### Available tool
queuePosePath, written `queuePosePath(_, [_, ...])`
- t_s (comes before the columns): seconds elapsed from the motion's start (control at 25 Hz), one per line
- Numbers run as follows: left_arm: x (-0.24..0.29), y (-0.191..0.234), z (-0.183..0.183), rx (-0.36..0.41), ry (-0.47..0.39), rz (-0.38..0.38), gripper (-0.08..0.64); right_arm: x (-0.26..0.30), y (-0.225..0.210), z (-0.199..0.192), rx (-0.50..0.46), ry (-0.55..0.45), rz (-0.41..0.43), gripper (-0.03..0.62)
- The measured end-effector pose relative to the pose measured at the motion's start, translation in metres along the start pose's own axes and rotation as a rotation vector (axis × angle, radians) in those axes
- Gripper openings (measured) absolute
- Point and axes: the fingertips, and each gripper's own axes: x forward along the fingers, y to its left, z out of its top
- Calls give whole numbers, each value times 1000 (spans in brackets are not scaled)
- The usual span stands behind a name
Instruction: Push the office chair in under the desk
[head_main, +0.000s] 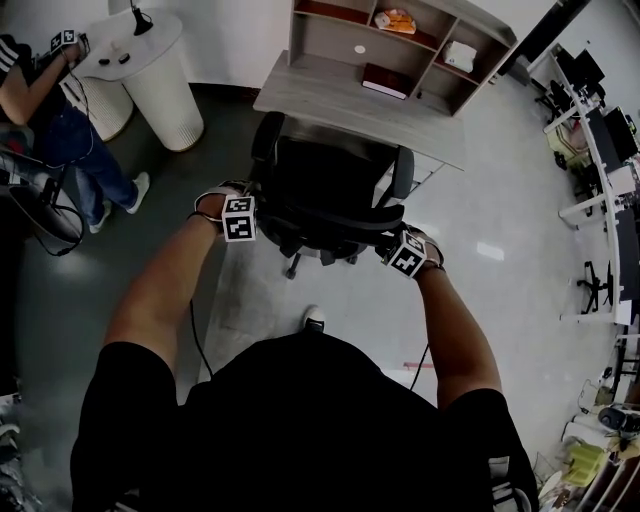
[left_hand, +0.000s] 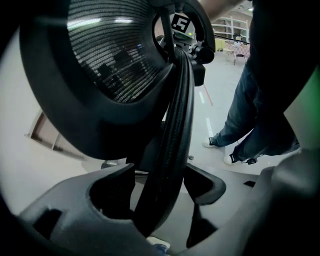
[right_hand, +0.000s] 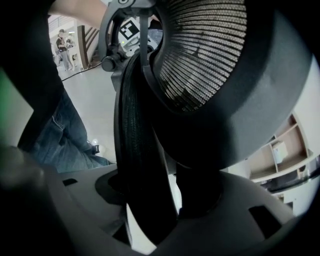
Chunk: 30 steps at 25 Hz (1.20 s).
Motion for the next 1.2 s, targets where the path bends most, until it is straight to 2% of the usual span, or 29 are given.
queuePosePath(0.16, [-20,6,-4,-40,-29,40,299,-14,-3,1,17,4,-28,247])
queuePosePath(0.36, [-45,5,-4,-149,-100,31,304,-34,-2,5,65,-25,-78,241])
queuePosePath(0.52, [-62,5,-5,-183,-152,73,303,-54,4,15,141,-81,-120,192])
queuePosePath(0.68, [-85,-2,-5,-199,-205,95,281,-79,7,29,221,-159,-206,161])
queuePosePath(0.76, [-98,-6,-1,-218,-253,119,259,-90,11,35,278,-210,-244,150])
queuePosePath(1.0, [-162,-22,15,-358,-494,214,141,-135,41,62,433,-352,-362,103])
queuePosePath(1.2, [-202,-36,28,-361,-592,272,101,-176,53,88,566,-492,-447,80])
